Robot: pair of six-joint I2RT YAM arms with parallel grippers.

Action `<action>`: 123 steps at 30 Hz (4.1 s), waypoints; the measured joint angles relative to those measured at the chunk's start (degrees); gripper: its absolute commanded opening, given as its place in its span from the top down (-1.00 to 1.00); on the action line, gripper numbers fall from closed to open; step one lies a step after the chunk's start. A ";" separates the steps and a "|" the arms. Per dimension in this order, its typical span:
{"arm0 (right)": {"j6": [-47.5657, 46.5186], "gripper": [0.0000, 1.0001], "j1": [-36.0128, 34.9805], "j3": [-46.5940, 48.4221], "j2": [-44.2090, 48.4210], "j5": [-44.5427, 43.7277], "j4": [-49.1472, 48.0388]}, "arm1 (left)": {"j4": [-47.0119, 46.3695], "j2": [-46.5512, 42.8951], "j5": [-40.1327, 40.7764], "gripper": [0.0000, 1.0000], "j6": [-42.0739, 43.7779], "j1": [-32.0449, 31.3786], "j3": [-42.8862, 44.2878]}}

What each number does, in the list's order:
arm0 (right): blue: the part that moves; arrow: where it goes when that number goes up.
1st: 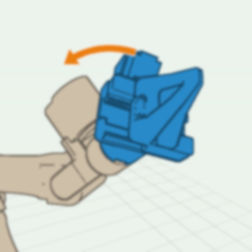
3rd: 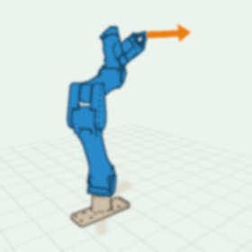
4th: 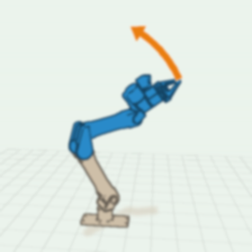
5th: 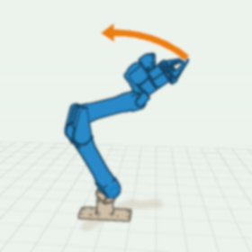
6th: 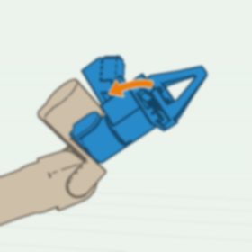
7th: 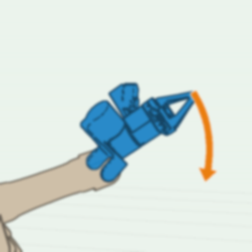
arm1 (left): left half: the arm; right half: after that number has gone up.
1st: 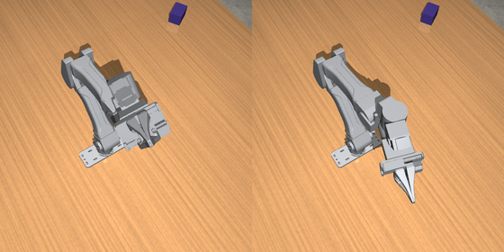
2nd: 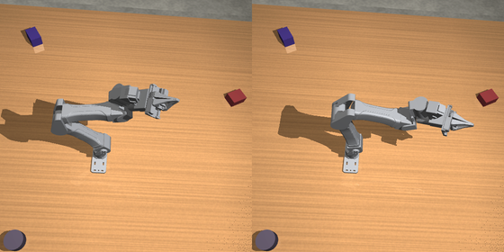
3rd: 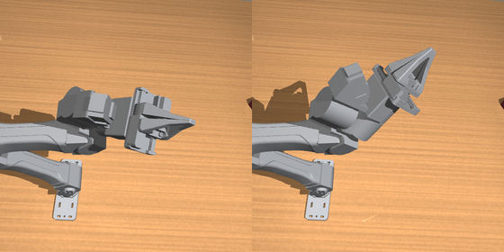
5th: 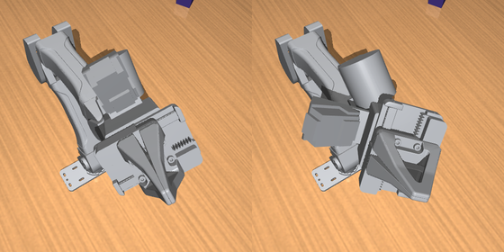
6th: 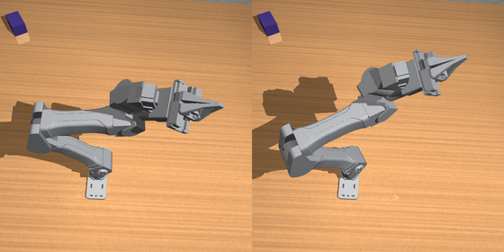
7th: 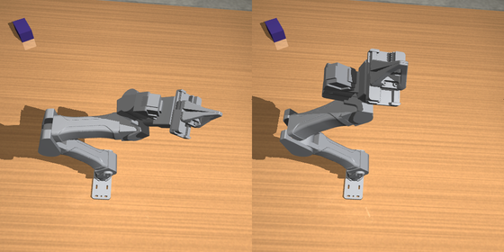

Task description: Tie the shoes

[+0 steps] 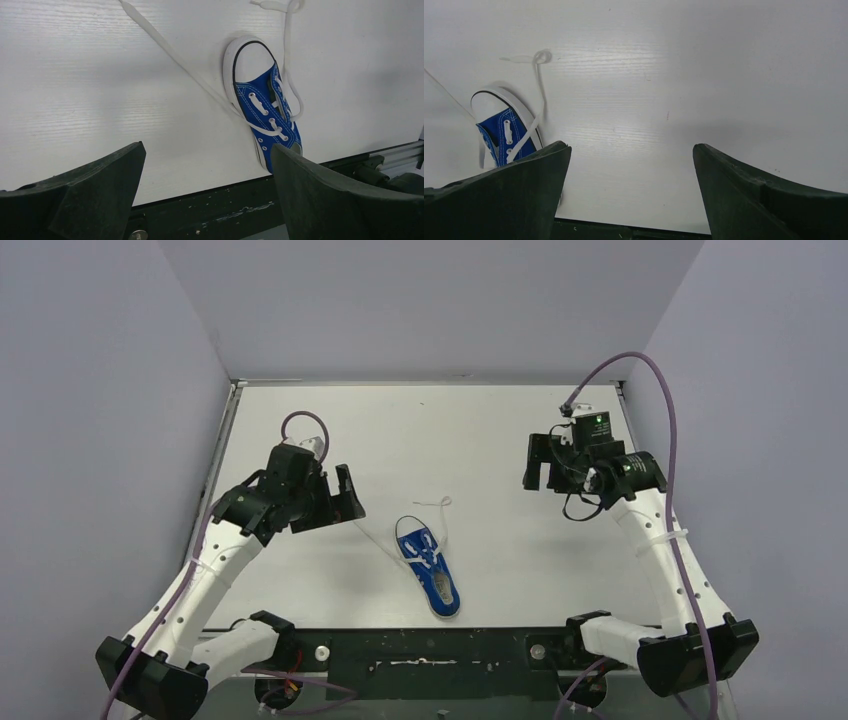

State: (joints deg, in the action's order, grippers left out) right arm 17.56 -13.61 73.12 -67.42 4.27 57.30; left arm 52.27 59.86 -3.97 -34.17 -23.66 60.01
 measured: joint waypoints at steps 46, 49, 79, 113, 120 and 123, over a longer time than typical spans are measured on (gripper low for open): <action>-3.21 -0.63 -21.64 15.47 -46.36 3.19 -12.92 | -20.15 27.19 -20.68 -0.87 -12.48 0.35 -3.89; -3.23 -0.54 -22.40 16.44 -48.89 1.11 -12.94 | -20.44 27.78 -22.25 -0.88 -12.17 0.02 -4.15; 2.23 1.00 -9.46 -6.78 -29.73 7.45 -25.35 | -25.35 52.26 -30.88 -0.80 -11.45 -7.76 12.63; 1.53 1.00 -9.44 -8.70 -7.67 11.17 -13.49 | -33.92 35.78 -12.57 0.93 40.74 -18.95 -6.40; 4.09 1.00 -9.33 -10.32 -2.67 12.72 -12.20 | -36.63 24.57 -10.49 0.99 34.25 -20.48 -11.41; 6.29 1.00 -9.33 -10.34 -2.32 15.93 -13.03 | -41.94 20.37 -10.23 0.99 29.31 -21.42 -13.53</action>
State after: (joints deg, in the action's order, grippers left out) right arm 23.86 -22.94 62.78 -69.73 20.21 44.27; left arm 10.33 80.23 -14.20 -4.86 -45.08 46.48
